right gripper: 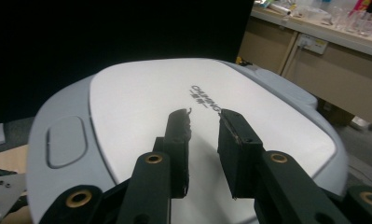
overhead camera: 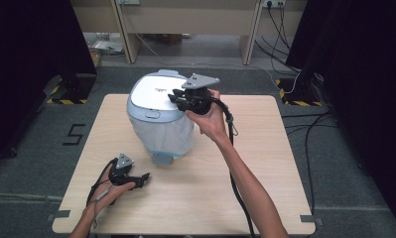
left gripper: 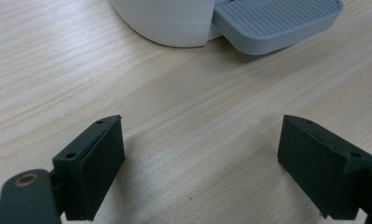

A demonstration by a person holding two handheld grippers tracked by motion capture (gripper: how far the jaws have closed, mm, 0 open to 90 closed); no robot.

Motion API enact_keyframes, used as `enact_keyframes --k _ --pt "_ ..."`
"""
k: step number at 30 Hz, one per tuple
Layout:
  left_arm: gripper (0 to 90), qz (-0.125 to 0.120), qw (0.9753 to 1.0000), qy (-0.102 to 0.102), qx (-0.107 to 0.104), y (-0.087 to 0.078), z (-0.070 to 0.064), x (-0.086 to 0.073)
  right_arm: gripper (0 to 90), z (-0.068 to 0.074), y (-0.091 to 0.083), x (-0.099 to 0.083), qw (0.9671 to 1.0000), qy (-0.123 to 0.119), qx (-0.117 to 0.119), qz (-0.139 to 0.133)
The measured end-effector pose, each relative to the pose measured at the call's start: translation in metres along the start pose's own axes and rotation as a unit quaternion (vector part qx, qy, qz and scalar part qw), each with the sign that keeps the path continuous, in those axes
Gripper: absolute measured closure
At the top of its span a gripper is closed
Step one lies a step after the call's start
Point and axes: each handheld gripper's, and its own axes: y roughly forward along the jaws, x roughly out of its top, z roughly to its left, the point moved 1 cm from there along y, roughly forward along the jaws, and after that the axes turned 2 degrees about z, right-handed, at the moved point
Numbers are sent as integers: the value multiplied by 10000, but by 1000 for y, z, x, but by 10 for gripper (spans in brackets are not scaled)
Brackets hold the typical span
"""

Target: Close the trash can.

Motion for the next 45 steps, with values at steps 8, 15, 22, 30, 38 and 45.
enact_keyframes --k 8,15,22,30,38,45 --pt "136 0 10000 -2 -1 0 0 0 723 14 8 3 9997 108 221 -94" --pt "136 4 10000 -2 -4 0 0 0 714 26 16 5 9993 138 295 -171" --pt "136 3 10000 -3 -4 0 0 0 716 32 18 3 9994 116 189 -282" --pt "136 6 10000 0 -1 0 0 0 723 36 18 4 9997 -40 25 -233" --pt "136 5 10000 1 -1 0 0 0 706 38 19 2 9997 -59 176 -125" --pt "138 11 10000 -3 -11 0 0 0 544 38 18 3 9999 53 89 -85"
